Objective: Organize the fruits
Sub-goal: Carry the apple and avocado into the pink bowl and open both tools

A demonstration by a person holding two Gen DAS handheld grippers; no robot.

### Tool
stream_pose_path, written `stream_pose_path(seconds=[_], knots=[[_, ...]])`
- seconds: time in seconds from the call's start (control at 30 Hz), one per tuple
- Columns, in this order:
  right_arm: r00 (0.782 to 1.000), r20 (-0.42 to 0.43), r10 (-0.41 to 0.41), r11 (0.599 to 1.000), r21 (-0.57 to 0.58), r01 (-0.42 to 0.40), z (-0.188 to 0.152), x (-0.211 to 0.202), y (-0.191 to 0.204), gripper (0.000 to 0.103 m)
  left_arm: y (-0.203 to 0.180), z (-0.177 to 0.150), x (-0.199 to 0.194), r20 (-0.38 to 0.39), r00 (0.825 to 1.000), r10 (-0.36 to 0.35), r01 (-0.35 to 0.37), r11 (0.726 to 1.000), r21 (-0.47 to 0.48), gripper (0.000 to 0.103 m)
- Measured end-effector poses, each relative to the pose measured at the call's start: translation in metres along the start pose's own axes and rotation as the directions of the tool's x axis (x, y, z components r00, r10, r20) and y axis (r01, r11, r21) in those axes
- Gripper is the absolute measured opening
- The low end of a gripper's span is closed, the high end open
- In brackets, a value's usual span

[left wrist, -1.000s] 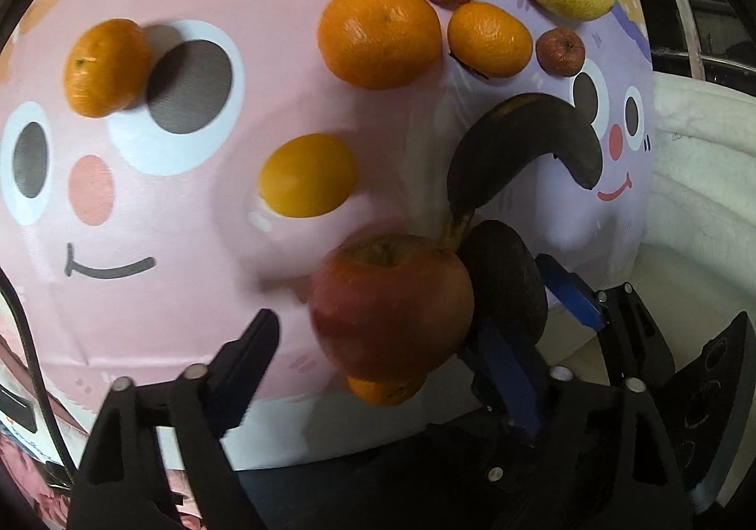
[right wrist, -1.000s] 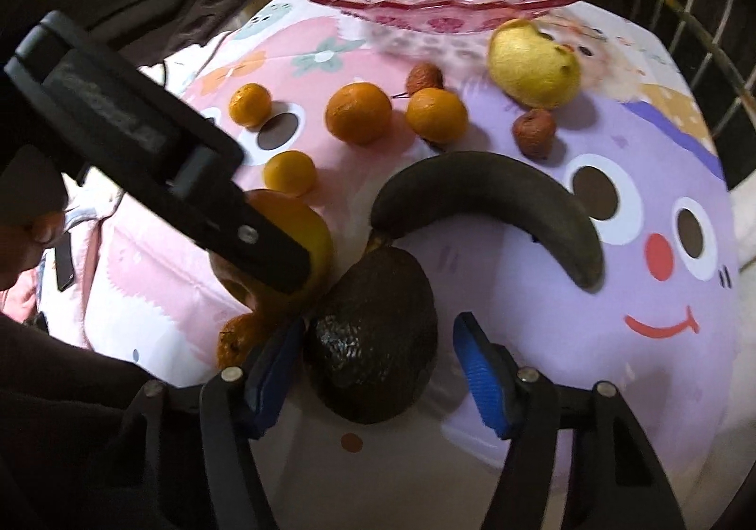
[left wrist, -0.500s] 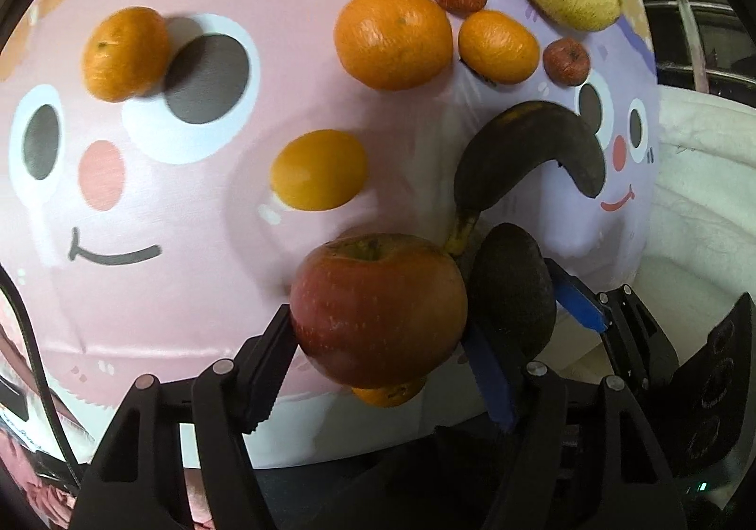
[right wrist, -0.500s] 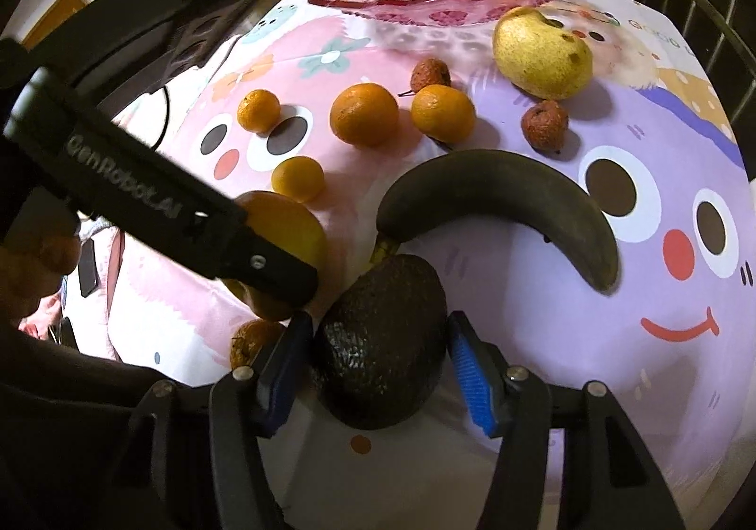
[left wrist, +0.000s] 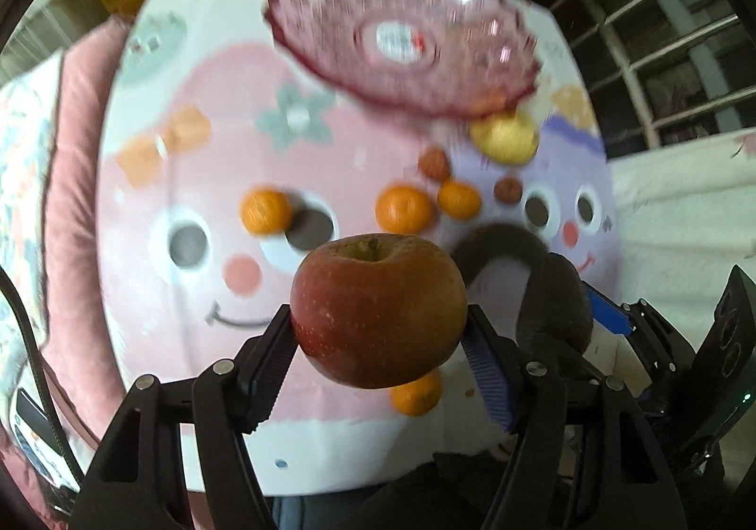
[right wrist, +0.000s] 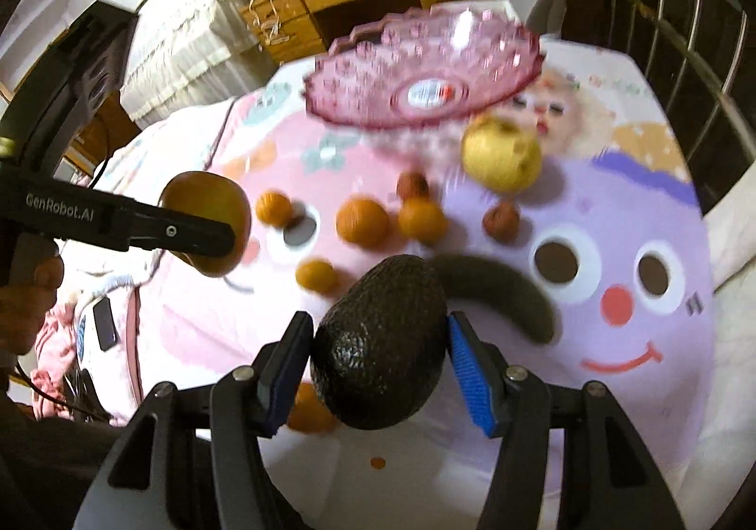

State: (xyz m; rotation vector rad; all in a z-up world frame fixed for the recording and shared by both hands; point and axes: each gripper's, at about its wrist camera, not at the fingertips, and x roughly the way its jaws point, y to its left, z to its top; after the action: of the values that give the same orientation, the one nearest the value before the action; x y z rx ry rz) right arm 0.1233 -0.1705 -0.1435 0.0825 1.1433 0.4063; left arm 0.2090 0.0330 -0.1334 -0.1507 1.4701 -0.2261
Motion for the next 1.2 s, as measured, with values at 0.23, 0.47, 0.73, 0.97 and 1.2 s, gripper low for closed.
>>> stream_pose_path(seconds=[0.23, 0.47, 0.73, 0.97, 1.2], knots=[[0.993, 0.118, 0.014, 1.0, -0.017, -0.012, 0.053, -0.021, 0.003, 0.058, 0.001, 0.03, -0.04, 0.154, 0.988, 0.025, -0.024, 1.0, -0.01, 0.068], [0.977, 0.212, 0.009, 1.0, -0.019, -0.005, 0.1, -0.021, -0.005, 0.058, -0.004, 0.065, -0.039, 0.264, 0.964, 0.042, -0.041, 0.999, -0.009, 0.068], [0.979, 0.206, -0.015, 1.0, 0.019, 0.011, 0.139, 0.016, -0.032, 0.059, -0.01, 0.11, -0.005, 0.341, 0.938, 0.058, -0.054, 0.998, -0.021, 0.068], [0.994, 0.103, -0.034, 0.998, 0.051, 0.029, 0.155, 0.068, -0.058, 0.059, -0.015, 0.142, 0.04, 0.278, 0.959, 0.056, -0.05, 0.998, -0.028, 0.068], [0.997, 0.066, -0.029, 0.998, 0.049, 0.026, 0.164, 0.086, -0.068, 0.059, -0.014, 0.155, 0.064, 0.223, 0.972, 0.074, -0.064, 0.997, -0.049, 0.068]])
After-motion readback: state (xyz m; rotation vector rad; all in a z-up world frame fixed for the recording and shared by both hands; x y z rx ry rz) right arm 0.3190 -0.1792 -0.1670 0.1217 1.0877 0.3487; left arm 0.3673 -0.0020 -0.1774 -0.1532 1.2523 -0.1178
